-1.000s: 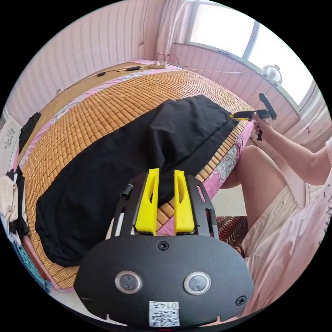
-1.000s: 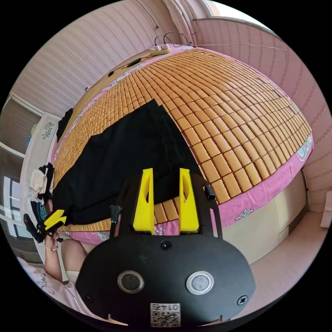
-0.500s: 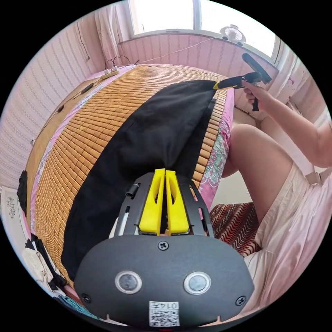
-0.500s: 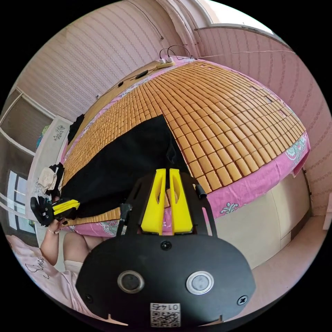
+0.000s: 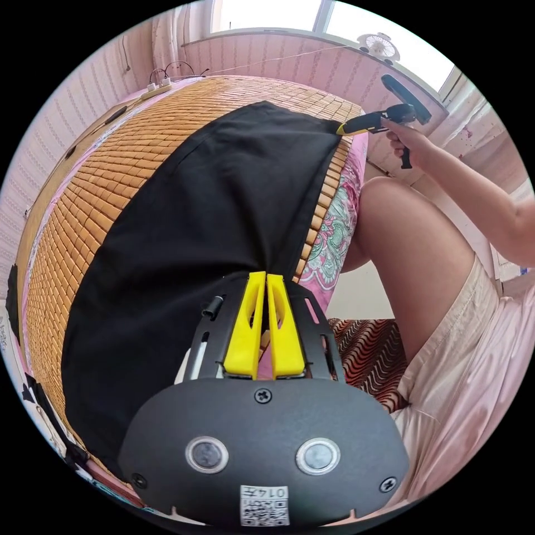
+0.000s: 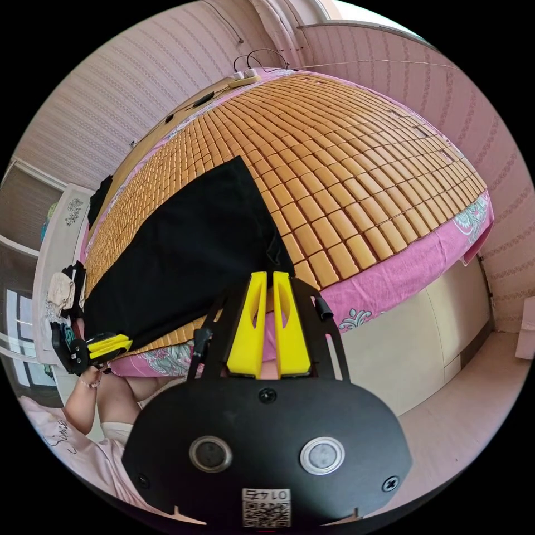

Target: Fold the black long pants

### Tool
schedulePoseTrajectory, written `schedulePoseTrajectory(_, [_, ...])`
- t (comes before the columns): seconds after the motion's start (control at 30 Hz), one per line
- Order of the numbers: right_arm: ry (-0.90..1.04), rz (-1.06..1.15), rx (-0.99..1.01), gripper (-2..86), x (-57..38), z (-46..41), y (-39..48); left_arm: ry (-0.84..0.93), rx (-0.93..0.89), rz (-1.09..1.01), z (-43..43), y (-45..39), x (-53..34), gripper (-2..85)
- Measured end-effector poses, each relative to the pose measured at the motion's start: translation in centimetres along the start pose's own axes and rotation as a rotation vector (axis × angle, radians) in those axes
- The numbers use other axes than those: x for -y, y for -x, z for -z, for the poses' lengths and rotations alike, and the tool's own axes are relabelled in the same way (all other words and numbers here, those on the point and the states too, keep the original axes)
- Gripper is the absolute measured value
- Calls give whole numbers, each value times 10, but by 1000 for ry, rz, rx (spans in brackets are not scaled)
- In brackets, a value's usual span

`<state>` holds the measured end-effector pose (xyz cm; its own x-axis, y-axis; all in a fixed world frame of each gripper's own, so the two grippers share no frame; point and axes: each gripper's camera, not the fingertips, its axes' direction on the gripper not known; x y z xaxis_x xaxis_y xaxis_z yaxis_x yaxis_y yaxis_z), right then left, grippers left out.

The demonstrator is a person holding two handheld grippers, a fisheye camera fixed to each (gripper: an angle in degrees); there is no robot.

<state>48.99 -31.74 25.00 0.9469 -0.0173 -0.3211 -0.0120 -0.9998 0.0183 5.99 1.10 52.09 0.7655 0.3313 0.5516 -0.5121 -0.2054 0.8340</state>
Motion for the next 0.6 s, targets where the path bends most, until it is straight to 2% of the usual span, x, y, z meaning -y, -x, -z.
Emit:
schedulePoseTrajectory(0.13, [2, -18, 10, 17, 4, -1, 13, -71, -48, 49, 29, 10, -27, -4])
schedulePoseTrajectory(0.3, [13, 27, -78, 27, 12, -3, 45, -92, 17, 110, 51, 16, -66, -6])
schedulePoseTrajectory(0.37, [33, 15, -116, 38, 17, -10, 53, -57, -30, 163, 43, 26, -80, -8])
schedulePoseTrajectory(0.47, [44, -25, -199, 31, 25, -14, 73, -98, -97, 190, 58, 38, -97, -8])
schedulePoseTrajectory(0.57, [-22, 56, -244, 13, 28, -2, 125, -200, -116, 231, 103, 48, -131, -4])
schedulePoseTrajectory(0.6, [-33, 171, -214, 10, 29, -3, 159, -225, -115, 247, 114, 53, -141, -1])
